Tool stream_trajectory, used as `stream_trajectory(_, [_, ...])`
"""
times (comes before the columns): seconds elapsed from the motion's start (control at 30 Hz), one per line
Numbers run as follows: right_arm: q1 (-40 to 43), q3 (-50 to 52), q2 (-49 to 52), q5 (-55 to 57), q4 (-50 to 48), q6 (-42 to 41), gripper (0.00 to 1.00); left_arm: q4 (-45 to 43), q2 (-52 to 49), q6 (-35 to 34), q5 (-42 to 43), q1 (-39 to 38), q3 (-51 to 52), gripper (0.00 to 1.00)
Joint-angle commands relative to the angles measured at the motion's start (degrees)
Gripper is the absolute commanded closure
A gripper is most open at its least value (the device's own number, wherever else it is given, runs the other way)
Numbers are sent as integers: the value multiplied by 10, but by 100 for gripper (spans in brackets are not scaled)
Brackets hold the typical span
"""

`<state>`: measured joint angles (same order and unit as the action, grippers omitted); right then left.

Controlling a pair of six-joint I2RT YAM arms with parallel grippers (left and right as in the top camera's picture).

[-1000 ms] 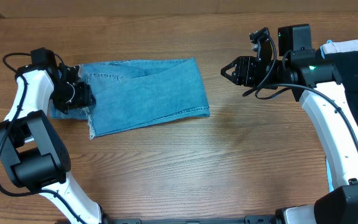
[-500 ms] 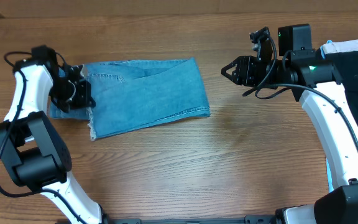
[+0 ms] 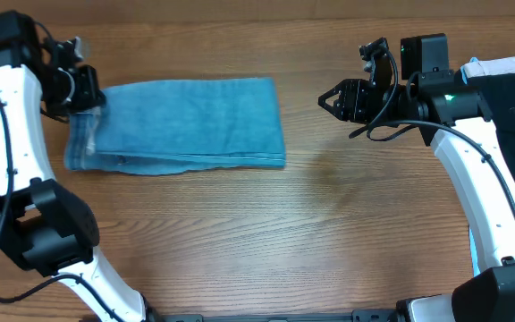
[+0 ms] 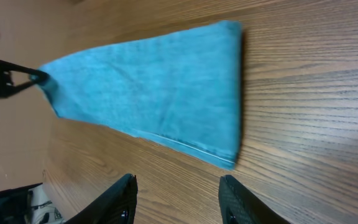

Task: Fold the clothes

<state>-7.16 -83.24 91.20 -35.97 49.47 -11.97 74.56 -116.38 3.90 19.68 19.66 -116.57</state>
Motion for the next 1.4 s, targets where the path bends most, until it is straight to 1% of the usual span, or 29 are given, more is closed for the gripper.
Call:
stream_trajectory(0.0, [2, -6, -4, 0, -3, 2, 53, 19, -1, -37, -76, 11, -59, 96])
stream_trajectory(0.13, [2, -6, -4, 6, -3, 2, 53, 45, -2, -37, -164, 10, -61, 96])
stream_trajectory(0.33, [-6, 3, 6, 8, -9, 2, 54, 47, -2, -39, -171, 9, -61, 96])
stream_trajectory(0.43, [-23, 14, 33, -4, -19, -22, 67, 49, -2, -43, -172, 9, -61, 96])
stream_trajectory(0.53, [-54, 19, 65, -19, -48, -22, 70, 49, -2, -43, -175, 9, -61, 96])
stream_trajectory(0.6, [-83, 19, 89, -37, -73, -22, 72, 43, -2, -43, -205, 9, -60, 96])
stream_trajectory(0.63, [-100, 19, 99, -42, -86, -22, 72, 38, -2, -43, -229, 9, -57, 96])
stream_trajectory(0.73, [-135, 19, 121, -37, -123, -27, 72, 30, -2, -44, -243, 9, -55, 96])
stream_trajectory(0.83, [-149, 19, 134, -16, -139, -33, 72, 23, -4, -52, -282, 9, -54, 96])
stream_trajectory(1.0, [-151, 19, 144, -12, -141, -43, 72, 18, -14, -52, -330, 9, -54, 96])
stream_trajectory(1.07, [-151, 19, 144, -12, -139, -43, 72, 18, -20, -52, -328, 9, -54, 82])
stream_trajectory(1.1, [-151, 19, 144, -12, -137, -43, 72, 18, -23, -52, -328, 9, -54, 73])
stream_trajectory(1.13, [-151, 19, 144, -12, -135, -43, 72, 17, -26, -52, -327, 9, -54, 56])
stream_trajectory(1.17, [-151, 19, 144, -12, -132, -43, 72, 13, -29, -52, -327, 9, -54, 45])
stream_trajectory(1.2, [-151, 19, 144, -12, -130, -43, 72, 9, -32, -52, -327, 9, -54, 44])
stream_trajectory(1.3, [-151, 19, 144, -12, -128, -43, 72, 9, -31, -53, -326, 9, -54, 47])
stream_trajectory(1.37, [-149, 19, 144, -12, -127, -43, 72, 23, -29, -52, -292, 9, -54, 50])
